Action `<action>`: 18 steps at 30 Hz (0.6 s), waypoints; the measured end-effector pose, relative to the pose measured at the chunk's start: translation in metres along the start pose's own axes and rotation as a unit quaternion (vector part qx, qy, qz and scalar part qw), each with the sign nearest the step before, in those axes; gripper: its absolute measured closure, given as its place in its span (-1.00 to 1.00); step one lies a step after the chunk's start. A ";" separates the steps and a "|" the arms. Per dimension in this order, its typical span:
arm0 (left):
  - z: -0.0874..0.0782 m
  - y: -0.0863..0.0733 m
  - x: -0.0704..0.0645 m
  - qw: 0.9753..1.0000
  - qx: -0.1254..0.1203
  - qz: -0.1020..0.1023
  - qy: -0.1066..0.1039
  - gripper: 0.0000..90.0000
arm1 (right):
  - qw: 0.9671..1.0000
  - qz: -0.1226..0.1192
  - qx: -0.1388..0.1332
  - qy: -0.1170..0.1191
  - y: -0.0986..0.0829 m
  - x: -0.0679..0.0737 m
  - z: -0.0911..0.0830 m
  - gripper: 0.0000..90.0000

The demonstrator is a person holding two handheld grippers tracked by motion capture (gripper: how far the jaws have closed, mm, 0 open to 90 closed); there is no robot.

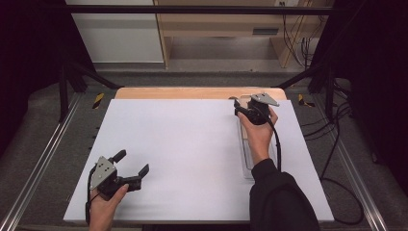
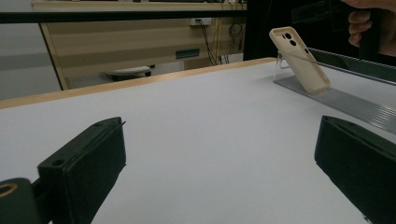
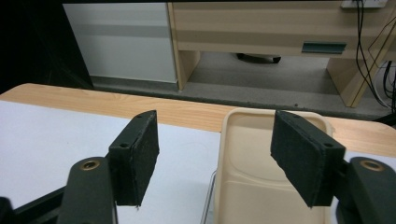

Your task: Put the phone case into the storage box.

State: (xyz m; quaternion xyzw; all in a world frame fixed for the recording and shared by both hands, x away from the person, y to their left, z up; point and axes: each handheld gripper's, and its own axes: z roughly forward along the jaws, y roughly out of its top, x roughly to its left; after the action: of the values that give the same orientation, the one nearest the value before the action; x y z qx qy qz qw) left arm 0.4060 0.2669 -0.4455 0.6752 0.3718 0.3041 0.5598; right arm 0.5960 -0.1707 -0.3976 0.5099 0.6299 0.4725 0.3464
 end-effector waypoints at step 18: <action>0.000 0.000 0.001 1.000 0.000 0.000 0.000 -0.96 | 1.000 0.014 -0.001 0.014 0.006 0.004 -0.005 -0.79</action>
State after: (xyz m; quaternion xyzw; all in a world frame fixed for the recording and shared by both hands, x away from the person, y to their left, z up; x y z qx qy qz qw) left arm 0.4063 0.2676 -0.4458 0.6752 0.3722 0.3040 0.5596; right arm 0.5918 -0.1679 -0.3902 0.5117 0.6269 0.4855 0.3310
